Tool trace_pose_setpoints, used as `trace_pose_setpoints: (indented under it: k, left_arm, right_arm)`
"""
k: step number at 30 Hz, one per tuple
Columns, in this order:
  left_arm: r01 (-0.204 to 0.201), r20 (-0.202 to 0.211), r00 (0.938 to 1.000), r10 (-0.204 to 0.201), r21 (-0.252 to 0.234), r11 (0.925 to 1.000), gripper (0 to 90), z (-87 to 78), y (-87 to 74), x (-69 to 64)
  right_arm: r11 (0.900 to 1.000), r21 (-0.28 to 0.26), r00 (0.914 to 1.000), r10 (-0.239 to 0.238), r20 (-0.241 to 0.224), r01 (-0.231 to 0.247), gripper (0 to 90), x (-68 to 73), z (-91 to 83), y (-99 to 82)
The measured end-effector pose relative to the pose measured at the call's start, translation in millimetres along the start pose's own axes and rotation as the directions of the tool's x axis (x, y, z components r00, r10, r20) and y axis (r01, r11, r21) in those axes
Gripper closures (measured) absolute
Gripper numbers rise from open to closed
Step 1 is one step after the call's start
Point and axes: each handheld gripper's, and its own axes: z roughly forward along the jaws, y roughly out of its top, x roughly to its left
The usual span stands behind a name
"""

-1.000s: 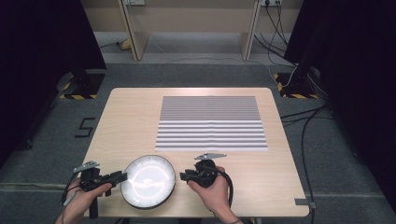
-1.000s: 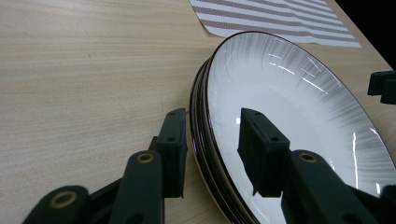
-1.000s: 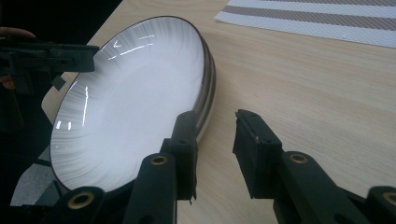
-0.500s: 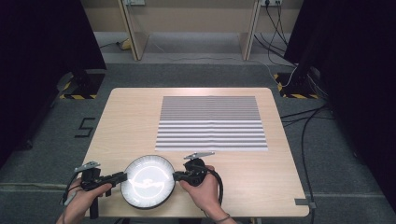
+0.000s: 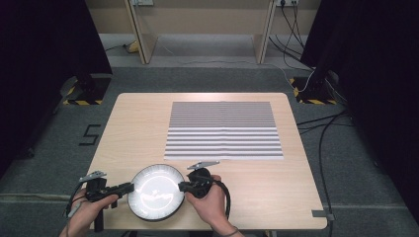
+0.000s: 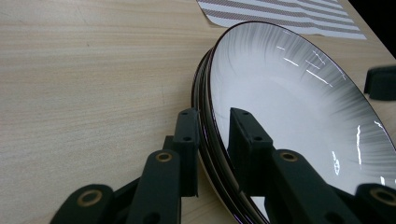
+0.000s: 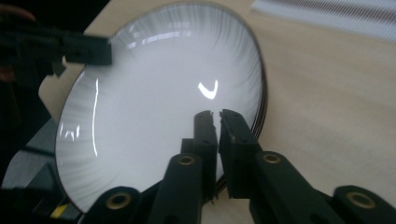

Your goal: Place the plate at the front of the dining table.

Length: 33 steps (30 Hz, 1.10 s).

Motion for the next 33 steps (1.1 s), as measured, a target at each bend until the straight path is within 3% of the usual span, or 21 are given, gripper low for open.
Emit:
trace_pose_setpoints:
  k: [2,9,11,16,23,28,33]
  left_arm:
    - [-0.007,-0.004,1.0,0.007,0.004,1.0,72.2,0.5,0.5,-0.4]
    - [-0.007,-0.007,1.0,0.007,0.002,1.0,72.3,0.1,-0.1,-1.0]
    - [-0.011,-0.009,0.9999,0.011,0.002,0.9999,72.1,-0.1,0.4,-1.4]
    - [-0.013,-0.006,0.9999,0.013,0.001,0.9999,72.1,-1.6,1.7,-1.7]
    - [-0.021,-0.003,0.9998,0.021,0.006,0.9998,72.5,-2.7,2.3,-3.5]
    - [-0.021,-0.001,0.9998,0.021,0.013,0.9997,72.6,-5.5,1.5,-4.0]
    - [-0.023,0.002,0.9997,0.023,0.023,0.9995,72.6,-9.1,1.6,-5.0]
  right_arm:
    - [0.9997,-0.016,0.9996,0.02,0.019,-0.02,81.0,-4.7,-3.5,5.1]
    - [0.9997,0.025,0.9991,0.0,0.041,-0.001,86.8,-7.4,-0.5,5.9]
    - [0.9997,0.023,0.9987,0.008,0.05,-0.009,81.8,-8.2,-0.5,6.8]
    - [0.9994,0.031,0.9982,0.01,0.059,-0.012,82.5,-10.9,1.9,6.5]
    - [0.9984,0.056,0.9965,-0.004,0.084,0.0,84.0,-6.2,5.7,8.0]
    - [0.9986,0.045,0.9909,-0.034,0.13,0.029,84.2,1.7,9.2,6.4]
    - [0.9983,0.044,0.9894,-0.044,0.138,0.038,84.6,3.3,10.3,6.9]
